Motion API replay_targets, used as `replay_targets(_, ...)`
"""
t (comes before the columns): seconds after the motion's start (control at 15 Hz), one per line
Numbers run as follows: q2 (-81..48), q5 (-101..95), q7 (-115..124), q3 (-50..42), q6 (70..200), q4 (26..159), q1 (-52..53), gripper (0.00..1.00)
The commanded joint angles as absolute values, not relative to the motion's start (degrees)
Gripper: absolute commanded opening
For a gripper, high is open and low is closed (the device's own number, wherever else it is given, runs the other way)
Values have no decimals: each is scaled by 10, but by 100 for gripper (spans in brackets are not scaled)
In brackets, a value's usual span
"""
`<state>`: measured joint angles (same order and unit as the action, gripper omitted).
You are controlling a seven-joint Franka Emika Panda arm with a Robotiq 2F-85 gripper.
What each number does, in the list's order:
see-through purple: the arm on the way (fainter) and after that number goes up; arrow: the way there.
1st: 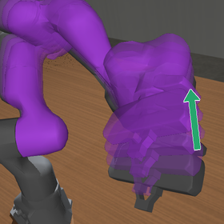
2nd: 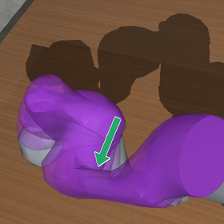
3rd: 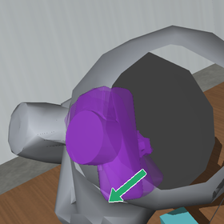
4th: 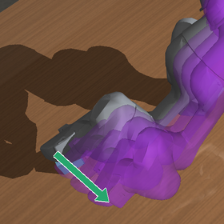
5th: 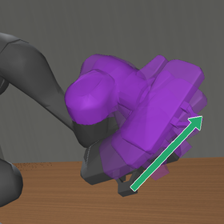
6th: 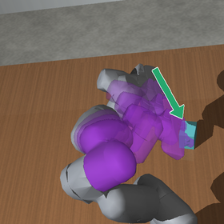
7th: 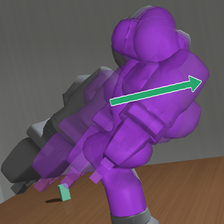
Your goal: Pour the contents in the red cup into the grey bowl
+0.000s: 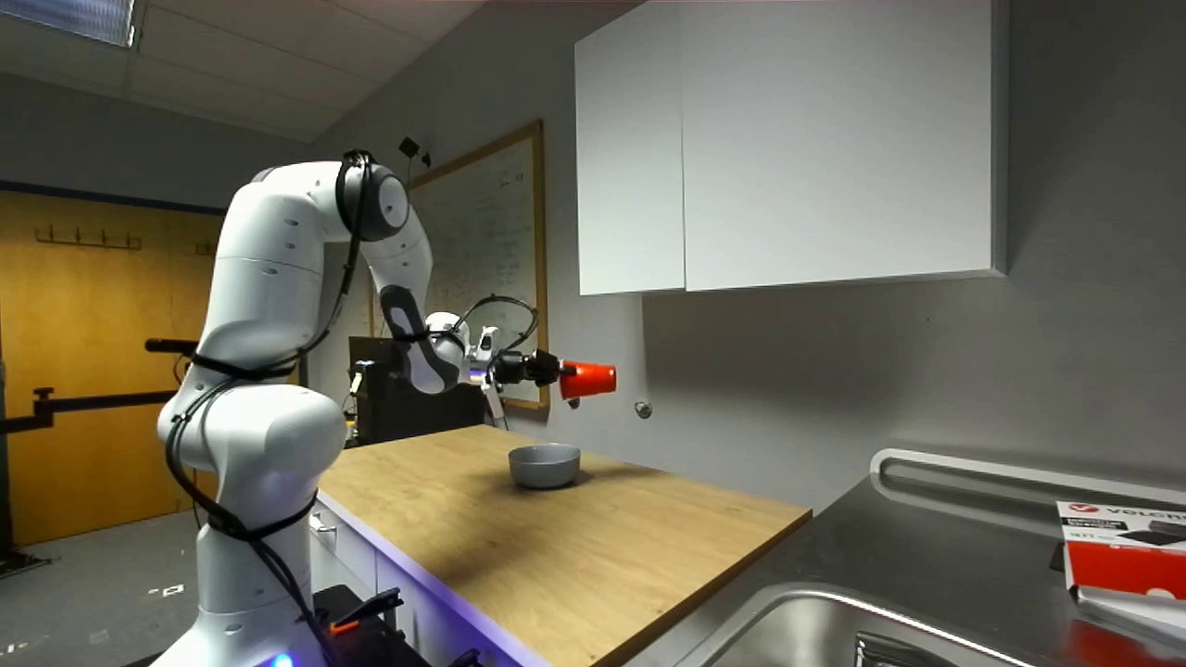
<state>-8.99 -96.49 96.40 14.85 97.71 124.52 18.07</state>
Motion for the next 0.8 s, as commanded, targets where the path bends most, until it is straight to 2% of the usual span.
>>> replay_targets(0.0, -94, -997, 979, 156, 937, 1258, 181, 2)
replay_targets(0.73, -156, -1065, 987, 161, 868, 1275, 184, 2)
